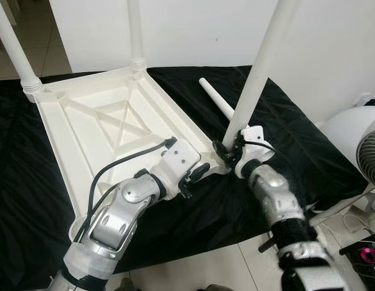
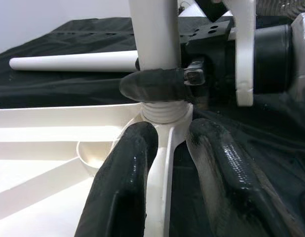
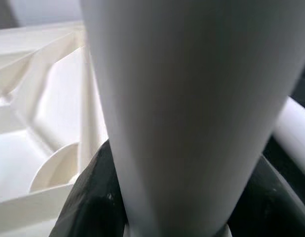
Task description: Building children table
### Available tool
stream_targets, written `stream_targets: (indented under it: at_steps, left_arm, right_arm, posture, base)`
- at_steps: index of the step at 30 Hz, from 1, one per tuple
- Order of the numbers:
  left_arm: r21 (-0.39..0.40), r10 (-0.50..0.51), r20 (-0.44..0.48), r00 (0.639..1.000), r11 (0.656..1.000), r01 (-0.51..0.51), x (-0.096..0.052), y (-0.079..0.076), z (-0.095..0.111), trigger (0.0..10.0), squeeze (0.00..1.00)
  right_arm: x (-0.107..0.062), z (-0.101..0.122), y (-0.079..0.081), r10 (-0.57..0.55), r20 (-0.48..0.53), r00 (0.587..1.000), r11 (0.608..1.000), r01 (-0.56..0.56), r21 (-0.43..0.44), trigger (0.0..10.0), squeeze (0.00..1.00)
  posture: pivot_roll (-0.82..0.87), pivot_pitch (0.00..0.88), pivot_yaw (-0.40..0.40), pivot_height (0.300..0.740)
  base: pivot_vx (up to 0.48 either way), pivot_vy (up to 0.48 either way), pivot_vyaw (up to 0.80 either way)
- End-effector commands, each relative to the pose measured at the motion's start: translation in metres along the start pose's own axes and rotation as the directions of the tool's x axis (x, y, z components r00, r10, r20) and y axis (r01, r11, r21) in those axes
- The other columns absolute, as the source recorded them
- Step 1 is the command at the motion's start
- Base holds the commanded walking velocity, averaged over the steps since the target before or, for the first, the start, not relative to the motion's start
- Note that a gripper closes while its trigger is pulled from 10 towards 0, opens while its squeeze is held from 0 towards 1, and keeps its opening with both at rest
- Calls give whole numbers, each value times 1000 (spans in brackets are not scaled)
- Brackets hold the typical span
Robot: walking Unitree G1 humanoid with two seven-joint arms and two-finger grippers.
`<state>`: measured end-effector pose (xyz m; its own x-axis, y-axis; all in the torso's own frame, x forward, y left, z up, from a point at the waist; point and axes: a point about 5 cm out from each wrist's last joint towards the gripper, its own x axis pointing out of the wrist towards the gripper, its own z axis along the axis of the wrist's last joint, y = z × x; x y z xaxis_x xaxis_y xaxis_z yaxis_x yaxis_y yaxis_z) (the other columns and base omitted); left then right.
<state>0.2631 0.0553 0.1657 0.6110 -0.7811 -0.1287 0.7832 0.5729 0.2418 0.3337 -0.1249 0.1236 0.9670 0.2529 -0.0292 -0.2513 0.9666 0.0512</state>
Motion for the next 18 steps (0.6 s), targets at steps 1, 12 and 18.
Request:
stream_targets:
  at_steps: [1,12,18]
  left_arm:
    - [-1,3,-3,1000,1000,-3,0,-2,0,10000,0]
    - [0,2,-3,1000,1000,-2,0,-2,1,10000,0]
    - [3,-1,-4,1000,1000,1,-1,-2,1,10000,0]
  right_arm:
    - [-4,-14,-2,-49,-71,996,999,50,16,10000,0]
    - [-11,-4,30,-228,-23,973,969,229,94,10000,0]
    - [-14,2,26,-258,-2,966,964,258,60,10000,478]
  posture:
    - [-12,12,-51,740]
    - [-3,6,-53,740]
    - [-1,3,-56,740]
  base:
    - [0,0,0]
    - [0,0,0]
    - [0,0,0]
